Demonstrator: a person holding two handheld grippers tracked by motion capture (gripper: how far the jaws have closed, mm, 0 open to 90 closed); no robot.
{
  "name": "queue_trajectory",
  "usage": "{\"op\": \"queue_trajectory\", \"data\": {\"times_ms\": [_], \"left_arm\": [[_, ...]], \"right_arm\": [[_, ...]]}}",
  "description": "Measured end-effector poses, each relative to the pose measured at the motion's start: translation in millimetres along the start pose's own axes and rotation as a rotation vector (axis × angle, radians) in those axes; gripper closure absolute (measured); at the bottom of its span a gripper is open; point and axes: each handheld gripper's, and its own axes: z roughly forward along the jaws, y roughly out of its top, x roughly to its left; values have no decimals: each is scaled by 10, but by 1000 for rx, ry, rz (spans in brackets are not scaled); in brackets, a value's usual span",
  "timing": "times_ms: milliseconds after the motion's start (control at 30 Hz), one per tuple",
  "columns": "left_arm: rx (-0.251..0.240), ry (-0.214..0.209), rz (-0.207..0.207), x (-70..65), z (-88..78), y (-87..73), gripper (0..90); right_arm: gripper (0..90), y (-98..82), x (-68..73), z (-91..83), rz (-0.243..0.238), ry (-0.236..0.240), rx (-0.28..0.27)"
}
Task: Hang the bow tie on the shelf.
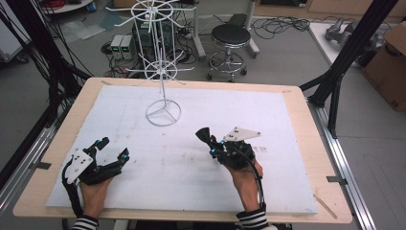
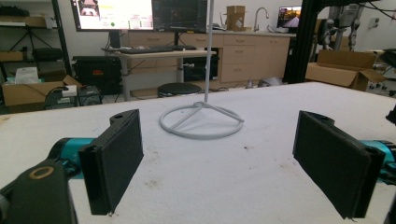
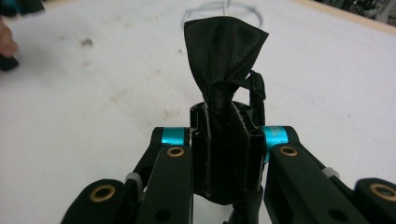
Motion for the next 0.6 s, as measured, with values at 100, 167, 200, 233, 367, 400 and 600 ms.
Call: {"op": "queue_trajectory", "data": {"times_ms": [100,167,200,233,367,400,600], "left_arm": [[0,1,-1,2,1,0,163],[0,0,-1,1,0,0,163],[0,1,-1,1,1,0,163],[0,1,-1,1,1,0,163],[1,1,1,2,0,0,163],[1,0,0,1,0,0,163],[0,0,0,1,-1,0,163]], "right_arm": [[790,74,-35,-32,30,14,-59],[790,110,-47,-44,36,14,-77],[790,130,-52,-45,37,13,-89],[790,150,-54,-48,41,11,-98],[790,234,-68,-38,62,14,-142],[790,256,-74,-35,69,17,-152],[790,390,-118,-4,77,8,-174]]}}
